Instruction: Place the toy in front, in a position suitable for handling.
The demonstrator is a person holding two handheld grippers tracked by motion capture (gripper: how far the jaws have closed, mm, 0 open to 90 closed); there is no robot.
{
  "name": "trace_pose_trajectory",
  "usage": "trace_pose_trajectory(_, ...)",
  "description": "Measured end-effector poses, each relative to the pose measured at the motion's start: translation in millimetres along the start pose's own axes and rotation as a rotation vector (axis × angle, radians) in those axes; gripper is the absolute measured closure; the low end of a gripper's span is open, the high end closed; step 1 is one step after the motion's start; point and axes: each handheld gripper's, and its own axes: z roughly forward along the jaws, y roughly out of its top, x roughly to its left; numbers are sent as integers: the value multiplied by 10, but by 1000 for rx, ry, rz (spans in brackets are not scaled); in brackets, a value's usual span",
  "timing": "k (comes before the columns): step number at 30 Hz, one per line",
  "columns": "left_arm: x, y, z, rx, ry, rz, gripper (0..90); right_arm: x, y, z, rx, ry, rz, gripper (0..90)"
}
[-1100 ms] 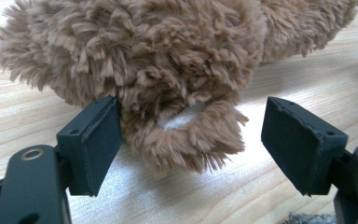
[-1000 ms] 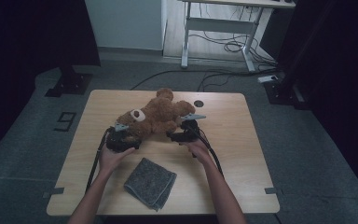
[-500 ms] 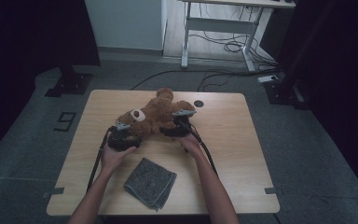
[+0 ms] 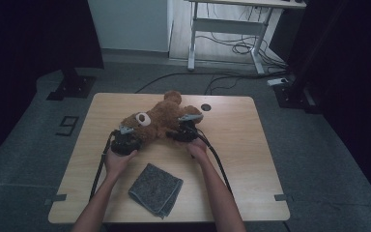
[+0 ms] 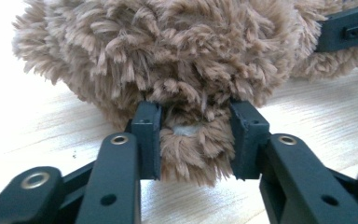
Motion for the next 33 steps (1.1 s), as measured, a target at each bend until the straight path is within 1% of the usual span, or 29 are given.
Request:
trace_pose_trajectory(3, -2, 0, -1, -8, 2, -1, 650, 11, 5, -2, -7, -7, -13, 744)
trace_pose_trajectory(4, -2, 4, -5, -21, 1, -5, 666, 18, 13, -4, -16, -14, -24, 750)
trace_pose_trajectory(5, 1, 7, -7, -27, 1, -4, 677, 20, 17, -6, -21, -14, -25, 752)
trace_pose_trajectory(6, 8, 12, -10, -29, 0, -7, 689, 16, 22, -12, -34, -7, -23, 756)
trace_pose_trajectory(8, 20, 28, -4, -35, -12, -25, 708, -7, 35, -31, -63, 11, -2, 764)
trace_pose_trajectory(11, 22, 78, -18, -38, -19, -24, 726, -33, 51, -45, -99, 22, 14, 774)
trace_pose_trajectory(15, -10, 153, -59, -76, -23, -16, 744, -12, 91, -80, -145, 11, 23, 786)
trace_pose_trajectory(18, -50, 196, -111, -110, -36, -8, 752, 13, 139, -143, -190, 6, 28, 792)
trace_pose_trajectory(19, -90, 221, -156, -135, -42, 7, 755, 24, 156, -173, -202, 6, 33, 794)
trace_pose_trajectory(20, -133, 249, -192, -155, -48, 21, 758, 40, 193, -234, -222, 0, 22, 797)
trace_pose_trajectory(21, -133, 249, -192, -155, -48, 21, 760, 40, 193, -234, -222, 0, 22, 797)
trace_pose_trajectory(22, -223, 316, -255, -185, -65, 43, 761, 66, 266, -371, -260, -5, 11, 804)
trace_pose_trajectory(23, -264, 353, -284, -195, -79, 50, 762, 73, 299, -447, -283, -6, 9, 807)
trace_pose_trajectory(26, -365, 446, -362, -220, -93, 80, 764, 99, 359, -655, -323, -14, 2, 813)
trace_pose_trajectory(27, -383, 465, -379, -225, -97, 84, 765, 110, 366, -720, -336, -17, 0, 815)
trace_pose_trajectory(30, -416, 490, -405, -232, -126, 86, 768, 157, 379, -908, -386, -4, 2, 822)
trace_pose_trajectory(33, -447, 494, -397, -232, -157, 79, 771, 218, 404, -1057, -439, 24, 1, 828)
